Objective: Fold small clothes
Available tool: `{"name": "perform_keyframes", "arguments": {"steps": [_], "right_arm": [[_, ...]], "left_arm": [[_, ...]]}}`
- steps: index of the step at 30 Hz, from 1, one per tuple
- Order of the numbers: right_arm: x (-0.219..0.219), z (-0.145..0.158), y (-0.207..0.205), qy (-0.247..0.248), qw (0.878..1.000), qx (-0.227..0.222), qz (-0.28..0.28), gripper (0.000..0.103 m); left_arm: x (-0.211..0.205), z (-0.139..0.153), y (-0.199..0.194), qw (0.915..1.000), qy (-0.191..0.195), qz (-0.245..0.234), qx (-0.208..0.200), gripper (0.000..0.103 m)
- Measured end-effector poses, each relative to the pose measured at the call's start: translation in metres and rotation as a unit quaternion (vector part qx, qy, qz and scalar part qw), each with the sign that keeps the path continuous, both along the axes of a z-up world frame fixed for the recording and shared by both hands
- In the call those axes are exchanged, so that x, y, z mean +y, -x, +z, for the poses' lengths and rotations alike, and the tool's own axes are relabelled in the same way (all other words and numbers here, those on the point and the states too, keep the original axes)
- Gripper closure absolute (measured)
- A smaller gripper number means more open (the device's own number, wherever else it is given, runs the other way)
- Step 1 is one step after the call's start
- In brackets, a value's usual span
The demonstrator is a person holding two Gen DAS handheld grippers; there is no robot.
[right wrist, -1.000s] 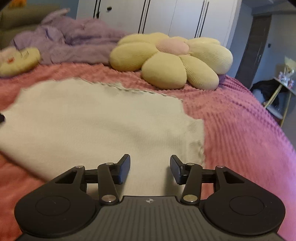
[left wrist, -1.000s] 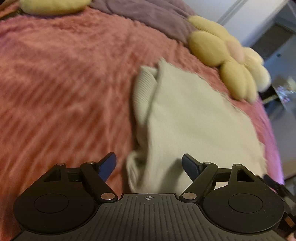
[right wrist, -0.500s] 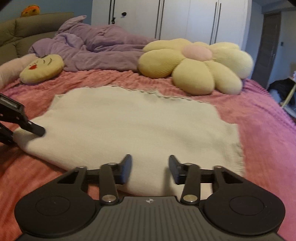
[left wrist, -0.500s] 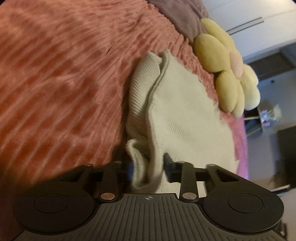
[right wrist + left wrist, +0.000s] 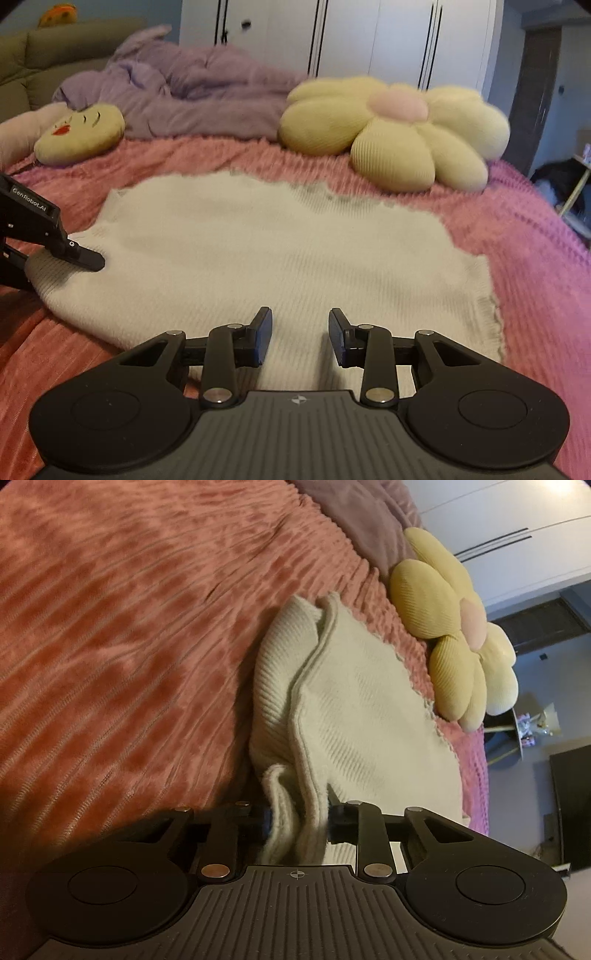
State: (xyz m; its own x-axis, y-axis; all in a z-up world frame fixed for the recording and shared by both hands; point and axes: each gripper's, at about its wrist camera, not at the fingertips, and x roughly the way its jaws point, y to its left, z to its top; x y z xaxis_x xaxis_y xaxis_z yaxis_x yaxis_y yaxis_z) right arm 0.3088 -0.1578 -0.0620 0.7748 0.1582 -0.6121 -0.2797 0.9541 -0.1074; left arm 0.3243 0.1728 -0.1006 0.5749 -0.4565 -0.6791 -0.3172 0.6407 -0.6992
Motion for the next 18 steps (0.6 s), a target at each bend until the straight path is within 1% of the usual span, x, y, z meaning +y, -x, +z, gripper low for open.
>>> {"name": "perform_keyframes", "arguments": {"steps": [1,3,4,6,8,11,12,14,15,17,18], "right_arm": [[0.001,-0.004,0.0,0.002,1.0,0.003,0.002,0.069],[0.001,-0.016,-0.003,0.006,1.0,0.022,0.007,0.069],[0.002,-0.02,-0.005,0.018,0.999,0.029,0.015,0.069],[0.002,-0.017,-0.011,0.023,0.999,0.043,0.022,0.069],[-0.004,-0.004,-0.014,-0.002,0.998,0.055,0.013,0.069],[-0.024,0.009,-0.002,-0.048,0.998,0.033,-0.002,0.067],[-0.033,0.012,0.005,-0.059,0.998,0.022,-0.015,0.063],[-0.05,0.015,0.015,-0.078,0.996,0.008,-0.035,0.062],[-0.059,0.016,0.021,-0.086,0.995,0.003,-0.046,0.062],[-0.076,0.018,0.029,-0.096,0.993,-0.005,-0.065,0.061],[-0.086,0.018,0.032,-0.1,0.992,-0.006,-0.076,0.061]], "left_arm": [[0.0,0.003,0.0,1.0,-0.002,-0.001,0.0,0.077],[-0.002,0.011,-0.002,0.9999,-0.012,-0.006,-0.006,0.079],[-0.003,0.017,-0.002,0.9997,-0.019,-0.011,-0.01,0.079],[-0.01,0.037,-0.004,0.9981,-0.045,-0.027,-0.033,0.08],[-0.022,0.059,-0.005,0.9948,-0.069,-0.044,-0.059,0.081],[-0.052,0.095,-0.011,0.9878,-0.102,-0.076,-0.089,0.082],[-0.07,0.109,-0.015,0.9833,-0.115,-0.094,-0.105,0.082],[-0.104,0.126,-0.019,0.9736,-0.132,-0.13,-0.133,0.083],[-0.128,0.133,-0.022,0.9664,-0.143,-0.154,-0.148,0.083],[-0.172,0.136,-0.025,0.9504,-0.168,-0.198,-0.17,0.082],[-0.193,0.132,-0.026,0.9445,-0.179,-0.215,-0.172,0.082]]}}
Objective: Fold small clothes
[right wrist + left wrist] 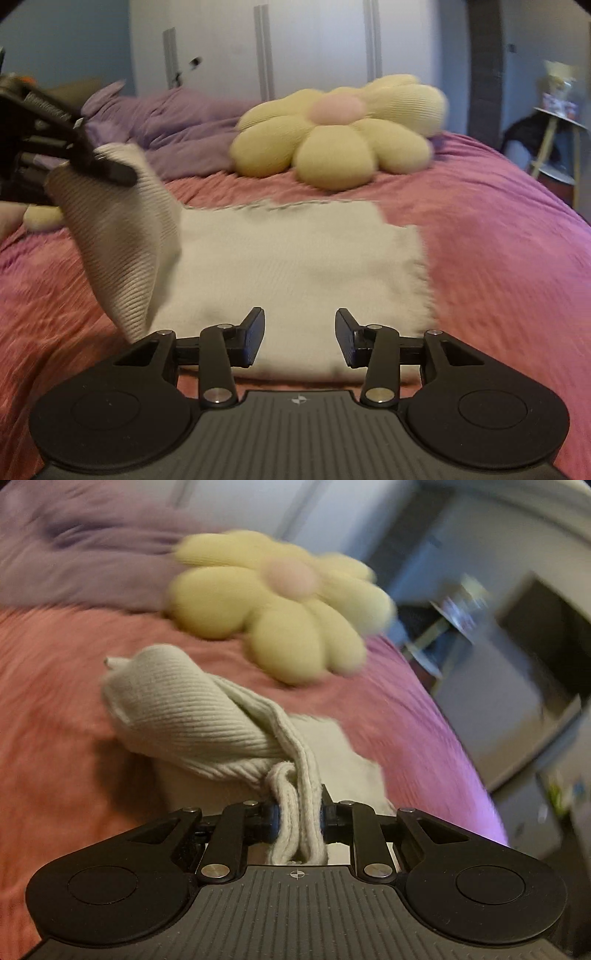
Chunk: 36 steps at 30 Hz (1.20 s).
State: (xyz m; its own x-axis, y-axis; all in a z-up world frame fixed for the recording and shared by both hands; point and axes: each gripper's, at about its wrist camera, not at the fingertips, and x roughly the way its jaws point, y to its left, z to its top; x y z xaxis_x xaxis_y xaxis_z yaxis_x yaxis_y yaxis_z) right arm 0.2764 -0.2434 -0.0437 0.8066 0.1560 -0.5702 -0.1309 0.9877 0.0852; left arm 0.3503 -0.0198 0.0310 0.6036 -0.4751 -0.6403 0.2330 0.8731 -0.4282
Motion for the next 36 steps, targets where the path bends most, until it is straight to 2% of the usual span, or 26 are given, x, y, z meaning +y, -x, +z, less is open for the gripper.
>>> {"name": "perform_keyframes", "arguments": {"steps": [3,5,6,11,14,16,17,18,20,23,26,28,29,30,31,34,35,36], "right_arm": [[-0.021,0.0,0.002,-0.002,1.0,0.008,-0.015,0.061],[-0.031,-0.001,0.001,0.004,1.0,0.015,-0.021,0.061],[-0.036,0.0,0.001,0.005,1.0,0.018,-0.022,0.061],[-0.053,-0.001,-0.005,-0.004,1.0,0.02,-0.015,0.059],[-0.05,-0.002,-0.011,-0.024,0.999,0.027,-0.014,0.059],[-0.047,0.002,-0.021,-0.047,0.998,0.028,-0.01,0.058],[-0.046,0.004,-0.026,-0.061,0.998,0.029,-0.01,0.054],[-0.046,0.006,-0.031,-0.08,0.996,0.033,-0.009,0.045],[-0.046,0.008,-0.048,-0.142,0.989,0.05,0.002,0.037],[-0.045,0.007,-0.075,-0.216,0.974,0.075,0.003,0.037],[-0.034,-0.006,-0.108,-0.246,0.961,0.125,0.016,0.031],[-0.026,-0.019,-0.125,-0.249,0.956,0.154,0.019,0.036],[-0.021,-0.025,-0.133,-0.256,0.952,0.167,0.028,0.049],[-0.018,-0.029,-0.138,-0.264,0.947,0.178,0.032,0.057],[-0.015,-0.032,-0.142,-0.267,0.945,0.185,0.035,0.058],[-0.005,-0.034,-0.149,-0.245,0.953,0.177,0.039,0.062],[-0.002,-0.033,-0.148,-0.24,0.955,0.171,0.04,0.073],[0.0,-0.03,-0.146,-0.229,0.959,0.161,0.042,0.079]], "left_arm": [[-0.045,-0.028,-0.006,0.9987,-0.009,-0.035,0.035,0.063],[-0.056,-0.045,0.0,0.9978,-0.016,-0.032,0.056,0.061],[-0.057,-0.05,0.008,0.9979,-0.016,-0.033,0.054,0.061],[-0.023,-0.047,0.051,0.9997,-0.012,0.009,0.021,0.052],[0.007,-0.05,0.071,0.9976,-0.043,0.051,0.019,0.051],[0.024,-0.053,0.072,0.9922,-0.09,0.083,0.023,0.048],[0.031,-0.057,0.071,0.9883,-0.11,0.1,0.032,0.048],[0.035,-0.059,0.068,0.9857,-0.118,0.113,0.041,0.048],[0.047,-0.066,0.065,0.9847,-0.106,0.125,0.059,0.048],[0.054,-0.075,0.061,0.983,-0.096,0.133,0.081,0.048],[0.053,-0.081,0.062,0.9804,-0.109,0.138,0.089,0.047],[0.051,-0.086,0.064,0.98,-0.107,0.14,0.094,0.046],[0.051,-0.087,0.064,0.9798,-0.107,0.14,0.095,0.045],[0.05,-0.088,0.065,0.9795,-0.111,0.14,0.094,0.045],[0.048,-0.088,0.065,0.9794,-0.115,0.138,0.092,0.044],[0.04,-0.086,0.063,0.9792,-0.131,0.129,0.087,0.041],[0.038,-0.086,0.063,0.9786,-0.136,0.128,0.086,0.041],[0.036,-0.086,0.061,0.9784,-0.139,0.128,0.084,0.041]]}}
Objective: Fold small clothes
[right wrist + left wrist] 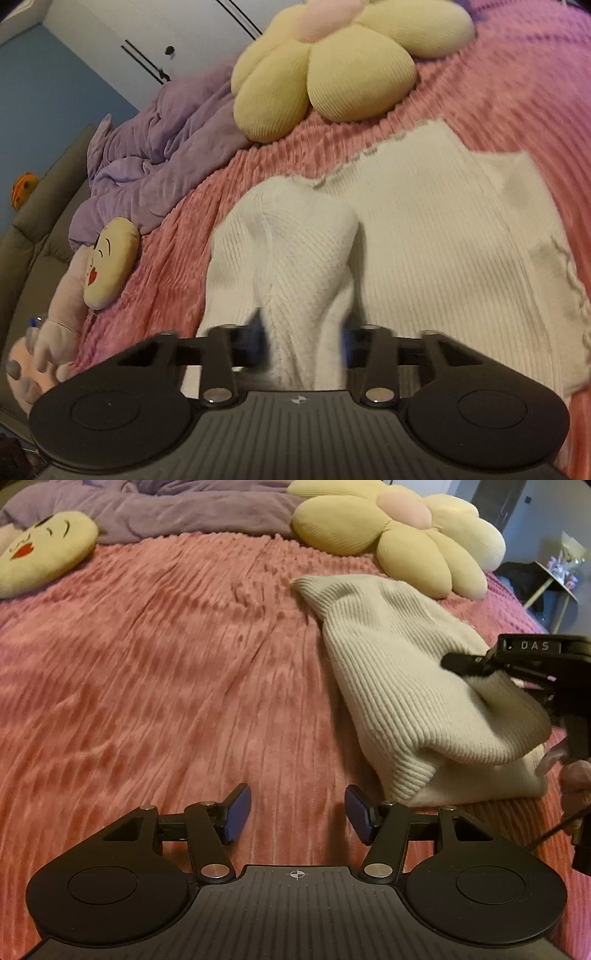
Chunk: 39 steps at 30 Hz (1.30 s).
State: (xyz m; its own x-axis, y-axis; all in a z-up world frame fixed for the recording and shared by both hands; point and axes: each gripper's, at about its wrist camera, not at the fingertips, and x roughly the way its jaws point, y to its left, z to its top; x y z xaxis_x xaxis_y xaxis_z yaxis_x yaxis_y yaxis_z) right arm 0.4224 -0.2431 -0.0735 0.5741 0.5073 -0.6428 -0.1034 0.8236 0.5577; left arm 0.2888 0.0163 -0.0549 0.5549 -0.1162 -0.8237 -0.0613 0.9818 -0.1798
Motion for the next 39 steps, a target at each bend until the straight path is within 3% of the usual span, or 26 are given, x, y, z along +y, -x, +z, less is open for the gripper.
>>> {"name": "perform_keyframes", "arguments": {"steps": [2,5,7,9,10,11,13,16,18,21,24,27,28,30,33,34,35,36,37,39], "right_arm": [[0.004,0.016,0.009,0.045,0.998,-0.045,0.007,0.083],[0.004,0.047,0.032,0.114,0.984,-0.134,-0.003,0.085],[0.005,0.06,0.053,0.207,0.957,-0.202,-0.032,0.085],[0.002,0.059,0.061,0.279,0.931,-0.229,-0.047,0.084],[0.0,0.052,0.058,0.303,0.925,-0.224,-0.05,0.083],[-0.004,0.042,0.052,0.313,0.926,-0.205,-0.046,0.079],[-0.023,0.024,0.041,0.28,0.95,-0.13,-0.039,0.077],[-0.068,0.021,0.058,0.148,0.98,-0.097,-0.088,0.069],[-0.089,0.018,0.072,0.073,0.989,-0.08,-0.1,0.059],[-0.1,0.008,0.086,0.017,0.993,-0.054,-0.101,0.058],[-0.098,0.006,0.09,0.029,0.994,-0.05,-0.092,0.057],[-0.102,0.006,0.097,0.023,0.995,-0.044,-0.091,0.056],[-0.104,0.008,0.101,0.017,0.995,-0.048,-0.087,0.054],[-0.105,0.009,0.108,0.007,0.995,-0.054,-0.077,0.039],[-0.101,0.008,0.103,0.01,0.996,-0.051,-0.073,0.037],[-0.097,0.006,0.099,0.015,0.996,-0.046,-0.07,0.038],[-0.094,0.004,0.094,0.022,0.997,-0.038,-0.069,0.048],[-0.09,0.002,0.089,0.034,0.996,-0.033,-0.07,0.075],[-0.086,0.001,0.086,0.044,0.996,-0.031,-0.067,0.085],[-0.082,0.005,0.087,0.065,0.994,-0.047,-0.067,0.09]], "left_arm": [[-0.004,0.003,0.0,1.0,-0.001,-0.004,-0.006,0.04],[-0.012,0.009,0.001,0.9997,0.0,-0.015,-0.017,0.035],[-0.019,0.011,0.0,0.9995,-0.002,-0.024,-0.021,0.035],[-0.027,0.01,-0.003,0.9993,0.0,-0.033,-0.017,0.035],[-0.031,0.009,-0.005,0.9992,0.002,-0.036,-0.014,0.035],[-0.035,0.008,-0.006,0.9991,0.005,-0.041,-0.01,0.035],[-0.042,0.007,-0.007,0.9986,0.01,-0.051,0.0,0.035],[-0.054,0.008,-0.002,0.997,0.011,-0.076,-0.011,0.029],[-0.065,0.007,-0.003,0.9965,0.0,-0.083,-0.012,0.027],[-0.08,0.004,-0.009,0.9956,-0.003,-0.094,-0.009,0.027],[-0.091,0.0,-0.016,0.9953,-0.033,-0.09,-0.006,0.027],[-0.092,0.001,-0.018,0.9957,-0.035,-0.086,-0.006,0.028],[-0.091,0.001,-0.019,0.9961,-0.032,-0.082,-0.005,0.028],[-0.091,-0.001,-0.022,0.9967,-0.032,-0.075,-0.001,0.028],[-0.087,-0.004,-0.03,0.9974,-0.02,-0.068,0.012,0.029],[-0.085,-0.004,-0.032,0.9976,-0.015,-0.066,0.015,0.031],[-0.083,-0.003,-0.034,0.9977,-0.012,-0.065,0.016,0.035],[-0.082,-0.002,-0.034,0.9976,-0.011,-0.066,0.014,0.038],[-0.08,0.0,-0.033,0.9977,-0.009,-0.066,0.011,0.044],[-0.073,0.002,-0.03,0.9981,0.006,-0.061,0.008,0.048]]}}
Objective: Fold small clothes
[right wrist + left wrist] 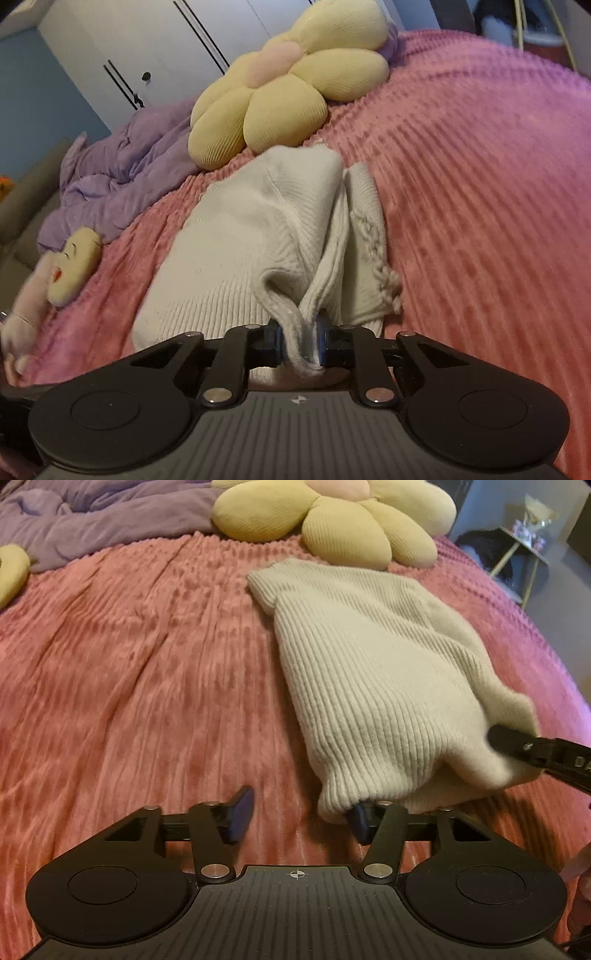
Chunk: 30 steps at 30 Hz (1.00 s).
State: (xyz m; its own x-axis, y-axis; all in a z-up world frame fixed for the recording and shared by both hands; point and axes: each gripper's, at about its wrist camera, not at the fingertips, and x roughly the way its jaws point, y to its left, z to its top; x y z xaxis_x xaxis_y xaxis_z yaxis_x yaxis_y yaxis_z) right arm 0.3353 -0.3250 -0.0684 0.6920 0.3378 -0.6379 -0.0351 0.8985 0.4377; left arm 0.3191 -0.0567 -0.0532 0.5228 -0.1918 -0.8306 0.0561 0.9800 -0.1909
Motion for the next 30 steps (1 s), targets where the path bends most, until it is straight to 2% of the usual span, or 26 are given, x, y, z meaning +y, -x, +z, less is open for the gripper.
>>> {"name": "perform_keyframes", "arguments": {"steps": [2,4,5,7,8,9,12,14,16,18,21,22,23,24,26,27,29,30], "right_arm": [[-0.001,0.01,0.01,0.016,0.999,-0.036,-0.01,0.091],[-0.009,0.014,0.017,0.024,0.998,-0.044,-0.039,0.092],[-0.011,0.01,0.016,0.027,0.998,-0.034,-0.041,0.091],[-0.012,-0.007,0.008,0.067,0.997,0.021,-0.027,0.086],[-0.014,-0.01,0.008,0.074,0.997,0.028,-0.023,0.075],[-0.018,-0.006,0.011,0.075,0.997,0.022,-0.028,0.068],[-0.029,0.02,0.019,0.073,0.995,-0.024,-0.055,0.066],[-0.024,0.037,0.02,0.09,0.992,-0.062,-0.064,0.065],[-0.009,0.045,0.01,0.096,0.992,-0.079,-0.037,0.065],[0.019,0.046,-0.003,0.11,0.991,-0.082,0.012,0.067],[0.056,0.034,-0.016,0.16,0.98,-0.096,0.067,0.068],[0.064,0.025,-0.019,0.185,0.975,-0.098,0.076,0.068],[0.07,0.017,-0.019,0.214,0.969,-0.096,0.081,0.069],[0.075,0.002,-0.019,0.251,0.959,-0.095,0.095,0.069],[0.073,-0.021,-0.01,0.274,0.948,-0.118,0.113,0.069],[0.069,-0.022,-0.008,0.267,0.949,-0.123,0.116,0.069],[0.061,-0.006,-0.016,0.23,0.963,-0.09,0.108,0.07],[0.057,0.004,-0.019,0.209,0.97,-0.082,0.097,0.07]], "left_arm": [[0.009,-0.001,0.002,0.9998,0.014,0.011,0.004,0.048],[0.016,-0.004,0.005,0.9996,0.024,0.013,0.011,0.046],[0.018,-0.005,0.007,0.9995,0.024,0.011,0.015,0.045],[0.02,-0.002,0.012,0.9998,0.004,0.0,0.021,0.046],[0.022,0.002,0.014,0.9998,-0.011,-0.001,0.019,0.047],[0.026,0.008,0.017,0.9997,-0.024,-0.001,0.01,0.047],[0.038,0.034,0.018,0.9994,-0.015,0.009,-0.029,0.046],[0.038,0.049,0.01,0.9986,-0.002,0.016,-0.05,0.042],[0.027,0.054,-0.004,0.9982,-0.004,0.015,-0.058,0.041],[0.01,0.046,-0.021,0.9986,-0.013,0.005,-0.052,0.041],[-0.003,0.021,-0.037,0.9973,-0.067,0.008,-0.028,0.04],[-0.009,0.011,-0.039,0.9946,-0.101,0.003,-0.025,0.041],[-0.016,-0.003,-0.041,0.9891,-0.146,-0.008,-0.015,0.05],[-0.018,-0.019,-0.038,0.9866,-0.162,-0.018,-0.003,0.05],[-0.014,-0.025,-0.025,0.9868,-0.154,-0.021,-0.044,0.051],[-0.011,-0.021,-0.021,0.9875,-0.147,-0.024,-0.052,0.051],[0.002,-0.012,-0.02,0.9928,-0.11,-0.014,-0.046,0.049],[0.012,-0.005,-0.02,0.9957,-0.08,0.004,-0.047,0.048]]}}
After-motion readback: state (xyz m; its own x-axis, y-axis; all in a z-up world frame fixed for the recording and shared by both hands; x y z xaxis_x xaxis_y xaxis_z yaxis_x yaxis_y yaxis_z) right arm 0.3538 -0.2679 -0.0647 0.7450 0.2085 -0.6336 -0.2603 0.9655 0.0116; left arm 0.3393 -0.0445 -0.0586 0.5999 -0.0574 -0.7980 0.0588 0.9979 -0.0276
